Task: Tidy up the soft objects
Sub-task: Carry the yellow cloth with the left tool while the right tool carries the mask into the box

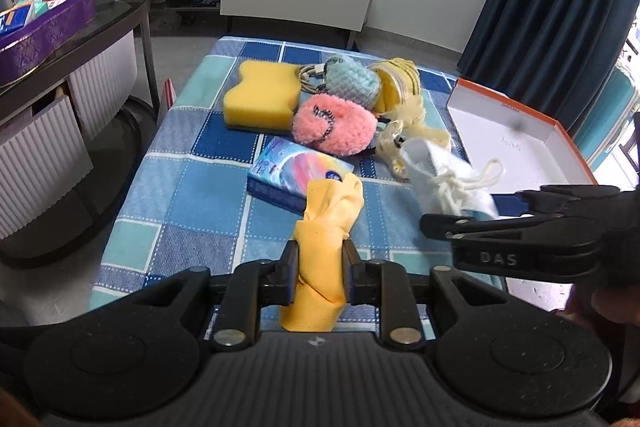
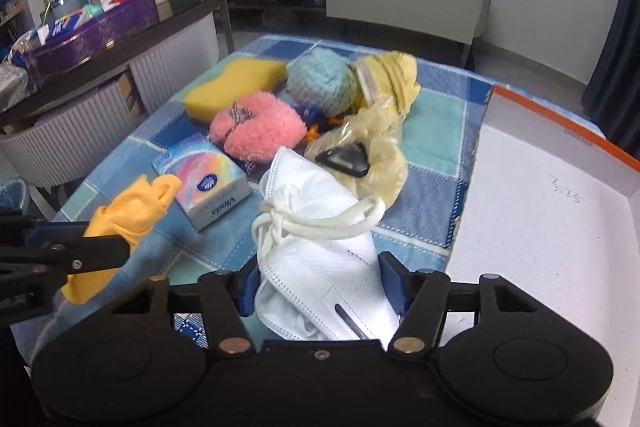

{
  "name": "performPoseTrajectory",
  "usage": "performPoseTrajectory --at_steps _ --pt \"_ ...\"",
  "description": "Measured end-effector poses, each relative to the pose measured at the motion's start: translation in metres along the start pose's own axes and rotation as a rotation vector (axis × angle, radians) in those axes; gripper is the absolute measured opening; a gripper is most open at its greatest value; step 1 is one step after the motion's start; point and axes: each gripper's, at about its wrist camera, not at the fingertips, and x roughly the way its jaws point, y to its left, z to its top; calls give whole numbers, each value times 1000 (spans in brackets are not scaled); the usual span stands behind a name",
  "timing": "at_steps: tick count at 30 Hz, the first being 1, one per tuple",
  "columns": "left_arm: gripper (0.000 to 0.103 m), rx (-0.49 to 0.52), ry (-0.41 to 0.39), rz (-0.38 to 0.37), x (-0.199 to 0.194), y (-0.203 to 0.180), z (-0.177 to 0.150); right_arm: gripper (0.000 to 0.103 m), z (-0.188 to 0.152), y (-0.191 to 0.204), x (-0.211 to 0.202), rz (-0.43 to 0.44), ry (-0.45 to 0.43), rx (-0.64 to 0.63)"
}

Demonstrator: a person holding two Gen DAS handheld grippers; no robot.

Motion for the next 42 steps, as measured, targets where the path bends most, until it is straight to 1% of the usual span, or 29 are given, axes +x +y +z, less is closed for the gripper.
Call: performPoseTrajectory --at_steps 3,6,12,16,30,42 --pt "24 4 -7 -12 -3 -5 3 71 1 -6 -14 -2 -26 36" --pt "24 12 -12 -22 -3 -10 5 71 0 -11 -27 -29 -51 46" --pt "24 18 -33 -33 -5 -19 13 71 -3 -25 -46 -45 -70 91" --pt "24 23 -26 -46 -2 -24 19 71 -4 -33 -56 -55 -86 124" --pt "24 72 -49 -75 1 -52 38 71 -12 -63 -77 -98 -108 196" --pt "24 92 -43 -116 9 -78 49 71 -21 -86 -90 -138 -131 249"
